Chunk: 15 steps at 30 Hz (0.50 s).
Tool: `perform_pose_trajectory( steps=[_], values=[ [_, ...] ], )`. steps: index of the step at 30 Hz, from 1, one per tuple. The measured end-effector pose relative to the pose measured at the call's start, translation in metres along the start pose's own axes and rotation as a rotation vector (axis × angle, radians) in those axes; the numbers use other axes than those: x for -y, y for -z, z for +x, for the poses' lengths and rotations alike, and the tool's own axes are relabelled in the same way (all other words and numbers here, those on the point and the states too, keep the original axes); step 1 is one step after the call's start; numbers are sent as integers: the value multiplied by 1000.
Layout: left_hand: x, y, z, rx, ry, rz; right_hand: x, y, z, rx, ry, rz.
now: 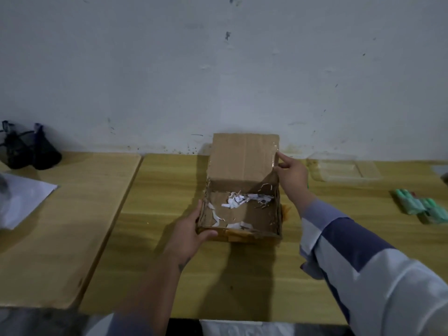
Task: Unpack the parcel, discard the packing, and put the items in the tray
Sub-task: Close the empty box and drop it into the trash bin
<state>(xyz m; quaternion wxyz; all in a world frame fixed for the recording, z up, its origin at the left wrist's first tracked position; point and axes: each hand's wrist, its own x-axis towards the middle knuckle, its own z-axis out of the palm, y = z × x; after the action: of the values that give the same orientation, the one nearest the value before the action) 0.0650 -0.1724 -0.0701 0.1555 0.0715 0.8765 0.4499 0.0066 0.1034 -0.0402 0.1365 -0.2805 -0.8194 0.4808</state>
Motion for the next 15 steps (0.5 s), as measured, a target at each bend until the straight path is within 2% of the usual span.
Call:
perform_pose_trajectory(
  steps=[8, 15],
  values=[
    [-58, -43, 24, 196, -128, 83, -36, 95, -8, -269, -92, 160],
    [-122, -145, 5, 399, -292, 152, -105, 226, -60, -539, -178, 202]
  ],
)
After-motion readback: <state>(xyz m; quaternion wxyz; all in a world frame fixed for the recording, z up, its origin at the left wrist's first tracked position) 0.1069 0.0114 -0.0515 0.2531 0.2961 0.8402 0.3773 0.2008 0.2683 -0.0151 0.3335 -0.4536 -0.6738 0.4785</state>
